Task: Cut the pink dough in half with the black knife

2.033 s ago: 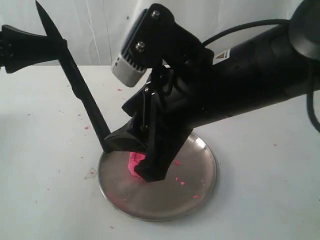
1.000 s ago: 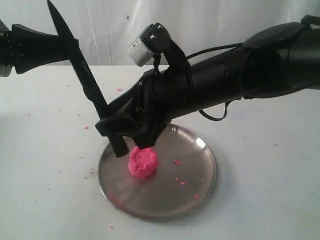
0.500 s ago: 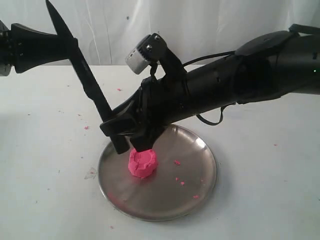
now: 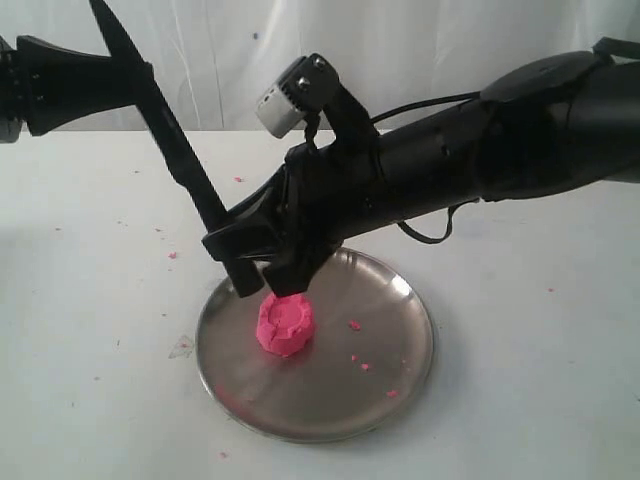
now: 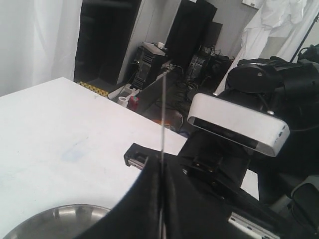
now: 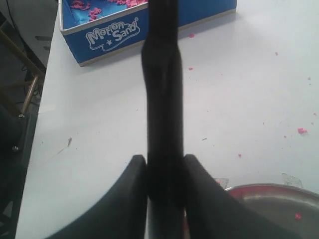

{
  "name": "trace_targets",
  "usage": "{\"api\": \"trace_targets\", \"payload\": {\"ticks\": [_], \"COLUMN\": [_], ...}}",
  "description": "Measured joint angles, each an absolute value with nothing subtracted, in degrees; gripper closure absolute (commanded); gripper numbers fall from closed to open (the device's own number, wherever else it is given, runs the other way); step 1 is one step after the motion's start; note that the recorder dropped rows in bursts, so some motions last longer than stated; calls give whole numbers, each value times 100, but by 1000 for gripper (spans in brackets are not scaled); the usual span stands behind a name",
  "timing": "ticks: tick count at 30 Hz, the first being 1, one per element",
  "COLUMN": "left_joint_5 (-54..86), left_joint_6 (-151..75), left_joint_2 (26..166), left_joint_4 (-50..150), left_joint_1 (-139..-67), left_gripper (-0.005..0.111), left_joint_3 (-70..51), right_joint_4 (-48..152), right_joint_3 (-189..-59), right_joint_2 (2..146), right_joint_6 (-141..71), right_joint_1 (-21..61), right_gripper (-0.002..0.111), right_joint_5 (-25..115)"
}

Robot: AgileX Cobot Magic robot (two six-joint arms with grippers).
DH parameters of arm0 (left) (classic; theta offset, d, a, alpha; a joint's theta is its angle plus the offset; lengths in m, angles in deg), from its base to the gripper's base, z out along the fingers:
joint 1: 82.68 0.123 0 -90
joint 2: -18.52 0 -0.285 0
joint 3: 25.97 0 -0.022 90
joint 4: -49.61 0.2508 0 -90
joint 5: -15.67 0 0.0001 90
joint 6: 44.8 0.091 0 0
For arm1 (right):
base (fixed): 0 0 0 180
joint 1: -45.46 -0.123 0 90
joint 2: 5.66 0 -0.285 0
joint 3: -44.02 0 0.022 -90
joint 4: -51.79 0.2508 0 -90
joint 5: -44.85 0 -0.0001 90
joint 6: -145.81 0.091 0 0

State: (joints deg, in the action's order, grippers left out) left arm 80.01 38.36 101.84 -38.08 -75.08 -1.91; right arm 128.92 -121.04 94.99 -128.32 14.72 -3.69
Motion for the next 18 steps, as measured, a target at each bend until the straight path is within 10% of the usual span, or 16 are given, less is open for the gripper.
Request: {"api": "trace_targets", "payload": {"ticks": [6, 18], "left_joint_5": [8001, 7989], "left_joint_6": [3695, 3647], "left_joint_2": [10184, 10184], "left_joint_4": [-3900, -3912], "left_joint_1": [-7508, -7508], "left_gripper": [58, 57], "left_joint_3": [-191, -191], "right_joint_4": [12876, 11167], "right_joint_3": [-12104, -12126], "right_joint_2": [9242, 8487], "right_joint_6": [-12396, -10257], "right_joint_1": [1480, 1508], "right_gripper": [108, 108], "right_joint_5": [213, 1104]}}
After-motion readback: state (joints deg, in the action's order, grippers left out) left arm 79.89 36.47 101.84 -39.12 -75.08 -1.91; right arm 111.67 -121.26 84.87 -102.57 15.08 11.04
